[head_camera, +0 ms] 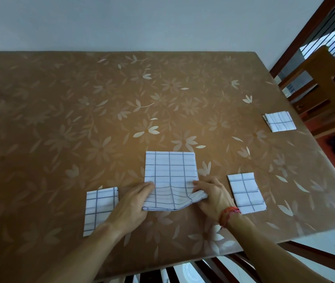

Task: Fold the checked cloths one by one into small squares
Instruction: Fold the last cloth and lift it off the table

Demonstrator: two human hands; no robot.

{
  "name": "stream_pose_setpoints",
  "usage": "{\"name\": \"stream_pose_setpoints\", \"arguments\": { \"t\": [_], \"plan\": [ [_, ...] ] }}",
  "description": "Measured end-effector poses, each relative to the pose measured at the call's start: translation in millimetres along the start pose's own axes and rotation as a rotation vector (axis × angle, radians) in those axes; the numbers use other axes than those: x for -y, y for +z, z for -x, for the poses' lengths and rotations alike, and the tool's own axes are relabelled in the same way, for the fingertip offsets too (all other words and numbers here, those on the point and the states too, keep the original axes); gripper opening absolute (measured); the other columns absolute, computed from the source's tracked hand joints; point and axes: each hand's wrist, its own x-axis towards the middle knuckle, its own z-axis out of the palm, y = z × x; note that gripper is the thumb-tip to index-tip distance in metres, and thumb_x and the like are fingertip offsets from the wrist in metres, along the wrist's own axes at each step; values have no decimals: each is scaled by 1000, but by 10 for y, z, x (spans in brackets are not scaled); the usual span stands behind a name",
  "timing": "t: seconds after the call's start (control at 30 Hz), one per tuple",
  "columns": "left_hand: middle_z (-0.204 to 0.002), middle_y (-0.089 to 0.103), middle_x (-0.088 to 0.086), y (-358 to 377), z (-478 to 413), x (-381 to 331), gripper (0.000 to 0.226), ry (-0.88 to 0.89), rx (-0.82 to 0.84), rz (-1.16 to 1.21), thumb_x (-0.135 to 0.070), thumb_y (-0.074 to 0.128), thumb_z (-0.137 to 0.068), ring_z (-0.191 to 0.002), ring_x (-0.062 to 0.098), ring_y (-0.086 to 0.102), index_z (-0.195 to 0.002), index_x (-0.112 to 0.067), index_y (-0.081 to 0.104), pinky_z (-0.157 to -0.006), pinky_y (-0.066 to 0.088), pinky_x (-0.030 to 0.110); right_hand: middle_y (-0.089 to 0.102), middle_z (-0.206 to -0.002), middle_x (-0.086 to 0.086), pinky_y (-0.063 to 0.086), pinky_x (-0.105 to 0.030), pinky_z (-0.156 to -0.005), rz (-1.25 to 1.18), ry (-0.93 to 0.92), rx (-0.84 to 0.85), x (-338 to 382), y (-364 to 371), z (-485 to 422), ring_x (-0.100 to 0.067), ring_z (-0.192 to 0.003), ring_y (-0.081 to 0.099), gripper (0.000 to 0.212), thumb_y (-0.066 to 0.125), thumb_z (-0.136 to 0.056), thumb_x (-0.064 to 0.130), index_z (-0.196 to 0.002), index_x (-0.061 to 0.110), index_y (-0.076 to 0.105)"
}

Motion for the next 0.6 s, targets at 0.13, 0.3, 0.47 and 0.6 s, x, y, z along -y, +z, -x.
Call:
{"name": "stream_pose_setpoints", "arguments": {
  "t": [0.13,0.3,0.47,0.6],
  "plan": [
    [-128,60,2,34,-79,93,50,-77,-99,42,6,56,-83,-117,9,51,-130,-10,56,-96,35,15,63,-96,5,45,-23,-74,12,77,47,28,-35,-53,-15,-90,59,16,64,-84,36,-100,36,67],
    [-103,66,-7,38,-223,83,23,-111,-244,77,-9,64,-91,-95,3,55,-113,-15,66,-83,40,11,62,-59,10,42,-22,-64,21,141,84,16,-99,-138,-32,-104,64,28,56,-92,29,-65,29,62],
    [-103,67,-15,37,-389,152,26,-226,-248,174,-13,63,-91,-97,2,61,-115,-23,64,-88,51,23,63,-76,19,53,-23,-75,-81,230,27,-51,-75,-293,-16,-85,67,19,74,-79,21,-85,33,60],
    [-93,59,-21,16,-502,111,30,-283,-269,188,-7,62,-91,-86,-7,56,-119,-17,61,-69,40,3,61,-70,10,42,-19,-58,-134,270,-57,-13,1,-400,-10,-67,58,17,68,-83,31,-86,32,51]
  ]
}}
